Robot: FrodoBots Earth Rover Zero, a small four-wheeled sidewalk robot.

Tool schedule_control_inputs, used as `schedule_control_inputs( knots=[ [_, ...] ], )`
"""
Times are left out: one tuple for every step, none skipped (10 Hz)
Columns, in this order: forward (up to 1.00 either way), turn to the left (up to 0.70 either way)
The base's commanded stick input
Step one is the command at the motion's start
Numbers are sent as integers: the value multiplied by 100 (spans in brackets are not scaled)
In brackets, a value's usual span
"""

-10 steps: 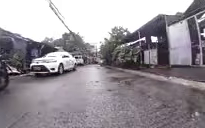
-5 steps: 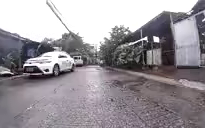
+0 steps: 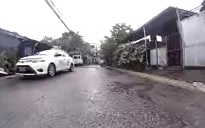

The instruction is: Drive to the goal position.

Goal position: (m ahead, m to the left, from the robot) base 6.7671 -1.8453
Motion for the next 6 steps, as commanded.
schedule_control_inputs(
  knots=[
    [100, 0],
    [100, 0],
    [100, 0],
    [100, 0],
    [100, 0],
    [100, 0]
  ],
)
